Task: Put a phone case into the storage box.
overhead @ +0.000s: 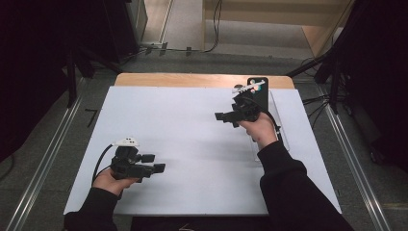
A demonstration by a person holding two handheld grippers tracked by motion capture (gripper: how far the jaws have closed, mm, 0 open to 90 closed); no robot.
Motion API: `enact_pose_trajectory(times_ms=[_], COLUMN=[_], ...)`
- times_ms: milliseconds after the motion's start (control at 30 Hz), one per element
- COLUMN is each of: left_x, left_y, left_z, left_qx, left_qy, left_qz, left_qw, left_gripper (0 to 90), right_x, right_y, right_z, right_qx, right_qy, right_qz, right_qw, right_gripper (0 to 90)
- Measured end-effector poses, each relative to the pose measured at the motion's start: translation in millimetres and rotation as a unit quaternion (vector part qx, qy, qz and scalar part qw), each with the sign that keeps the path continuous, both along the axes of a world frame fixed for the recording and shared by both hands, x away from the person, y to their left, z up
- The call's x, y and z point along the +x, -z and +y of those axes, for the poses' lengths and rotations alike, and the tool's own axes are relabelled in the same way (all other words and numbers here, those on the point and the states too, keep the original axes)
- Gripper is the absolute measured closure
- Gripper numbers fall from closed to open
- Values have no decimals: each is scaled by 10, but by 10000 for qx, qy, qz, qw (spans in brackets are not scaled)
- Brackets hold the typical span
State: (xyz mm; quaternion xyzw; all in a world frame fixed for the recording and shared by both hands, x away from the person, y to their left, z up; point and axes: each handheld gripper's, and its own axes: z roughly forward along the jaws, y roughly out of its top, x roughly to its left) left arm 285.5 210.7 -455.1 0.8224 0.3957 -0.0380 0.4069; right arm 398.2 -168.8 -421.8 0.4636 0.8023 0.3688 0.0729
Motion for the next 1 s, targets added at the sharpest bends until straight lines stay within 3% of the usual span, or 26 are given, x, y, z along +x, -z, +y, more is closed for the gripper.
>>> enact_pose_trajectory(times_ms=[167, 367, 633, 1000], left_x=[19, 34, 55, 52], left_y=[-9, -18, -16, -6], left_z=[-2, -11, -41, -63], left_qx=[10, -28, -29, -74], left_qy=[74, 87, 196, 334], left_qz=[-6, 15, 13, 53], left_qw=[10000, 10000, 9998, 9994], left_gripper=[314, 314, 314, 313], right_x=[-135, -304, -526, -726], right_y=[76, 58, 55, 167], right_z=[-20, -67, -115, -141], right_qx=[139, 292, 231, 272], right_qy=[-234, -415, -658, -957], right_qz=[169, 159, 65, 224], right_qw=[9995, 9986, 9975, 9948], right_gripper=[158, 200, 204, 204])
